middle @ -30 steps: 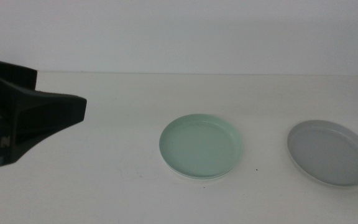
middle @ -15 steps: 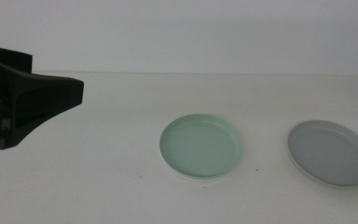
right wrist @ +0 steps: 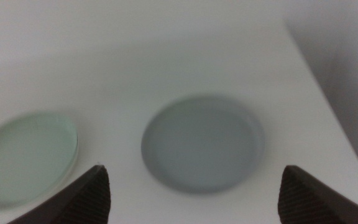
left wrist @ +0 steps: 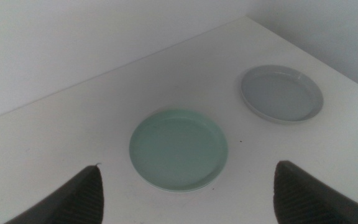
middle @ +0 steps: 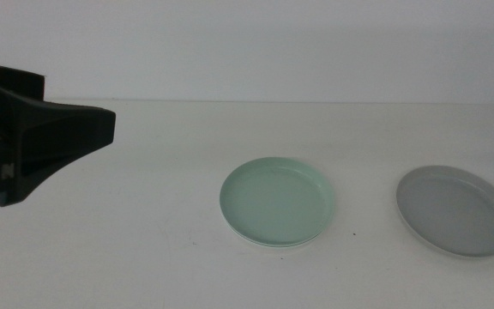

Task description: Stack the three bowls on top of each other.

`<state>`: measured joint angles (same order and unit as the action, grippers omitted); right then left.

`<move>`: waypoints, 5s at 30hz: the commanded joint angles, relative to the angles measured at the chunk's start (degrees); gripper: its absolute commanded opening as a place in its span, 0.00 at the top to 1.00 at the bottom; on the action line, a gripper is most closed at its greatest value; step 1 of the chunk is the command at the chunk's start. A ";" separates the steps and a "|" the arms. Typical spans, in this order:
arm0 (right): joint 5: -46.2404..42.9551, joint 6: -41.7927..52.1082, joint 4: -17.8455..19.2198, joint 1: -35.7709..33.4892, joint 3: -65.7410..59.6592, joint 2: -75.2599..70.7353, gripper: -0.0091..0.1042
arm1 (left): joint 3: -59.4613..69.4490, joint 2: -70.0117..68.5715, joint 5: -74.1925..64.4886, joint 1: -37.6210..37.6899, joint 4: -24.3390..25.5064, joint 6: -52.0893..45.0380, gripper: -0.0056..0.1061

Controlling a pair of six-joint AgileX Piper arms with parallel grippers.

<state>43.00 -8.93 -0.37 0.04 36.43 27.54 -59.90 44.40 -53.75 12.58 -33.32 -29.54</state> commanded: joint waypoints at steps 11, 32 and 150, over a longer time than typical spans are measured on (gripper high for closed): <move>11.45 -0.23 -1.28 0.42 12.31 11.65 0.10 | 0.29 -0.12 0.88 -0.11 -0.57 0.43 0.11; 12.21 -4.46 4.49 1.57 27.41 53.80 0.10 | 0.29 -0.12 0.88 -0.11 -0.58 0.43 0.11; -3.58 22.47 -15.08 3.44 23.69 20.18 0.10 | 0.29 -0.12 0.88 -0.11 -0.58 0.43 0.11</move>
<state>40.37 12.70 -16.12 3.27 60.64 47.60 -59.90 44.40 -53.61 12.58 -33.32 -29.54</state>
